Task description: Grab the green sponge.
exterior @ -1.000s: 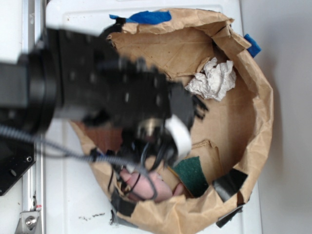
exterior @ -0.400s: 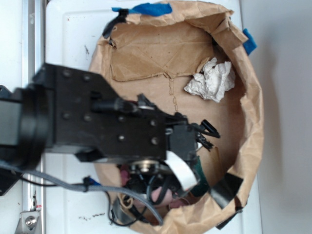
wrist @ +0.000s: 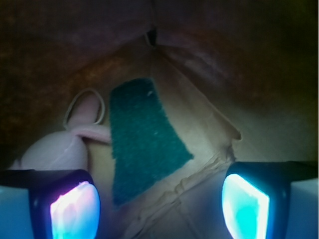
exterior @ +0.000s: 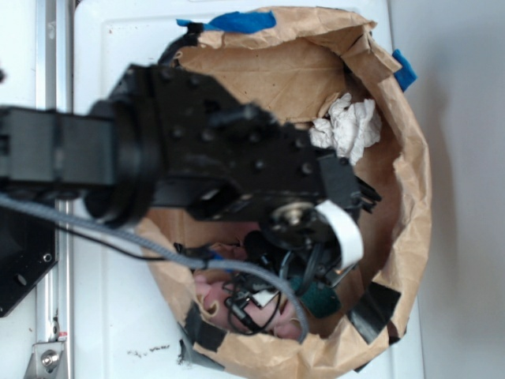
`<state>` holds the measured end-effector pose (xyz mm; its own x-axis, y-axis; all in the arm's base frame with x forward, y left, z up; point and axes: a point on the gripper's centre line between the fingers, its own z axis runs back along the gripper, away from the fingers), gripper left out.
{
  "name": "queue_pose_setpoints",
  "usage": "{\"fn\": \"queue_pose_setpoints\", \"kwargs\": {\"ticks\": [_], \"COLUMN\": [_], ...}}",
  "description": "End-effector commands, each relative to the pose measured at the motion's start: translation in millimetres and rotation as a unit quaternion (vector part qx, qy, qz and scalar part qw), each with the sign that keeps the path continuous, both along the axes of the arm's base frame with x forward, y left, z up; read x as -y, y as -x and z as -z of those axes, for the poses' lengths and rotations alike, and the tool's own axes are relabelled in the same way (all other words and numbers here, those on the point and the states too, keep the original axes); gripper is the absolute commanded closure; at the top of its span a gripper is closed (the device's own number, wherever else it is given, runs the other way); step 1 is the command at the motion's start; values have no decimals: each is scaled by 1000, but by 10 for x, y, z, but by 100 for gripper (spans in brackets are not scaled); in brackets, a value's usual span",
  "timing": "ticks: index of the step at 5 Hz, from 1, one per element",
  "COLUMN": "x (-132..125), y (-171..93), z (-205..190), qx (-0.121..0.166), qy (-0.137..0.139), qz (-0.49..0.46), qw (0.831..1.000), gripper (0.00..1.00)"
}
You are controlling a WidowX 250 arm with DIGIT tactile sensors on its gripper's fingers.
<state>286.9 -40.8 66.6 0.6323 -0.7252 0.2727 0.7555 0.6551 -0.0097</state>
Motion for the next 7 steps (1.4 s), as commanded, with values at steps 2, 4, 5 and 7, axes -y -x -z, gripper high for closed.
{"fn": "queue_pose_setpoints", "kwargs": {"ticks": [2, 4, 5, 7], "x": [173, 116, 88, -47], "y": [-263, -429, -397, -284], "z": [-1, 295, 245, 189], "qx": [19, 3, 10, 22], "qy": [40, 30, 41, 2], "qz": [38, 49, 58, 59], "qw": [998, 998, 997, 998], "gripper": [0, 0, 0, 100]}}
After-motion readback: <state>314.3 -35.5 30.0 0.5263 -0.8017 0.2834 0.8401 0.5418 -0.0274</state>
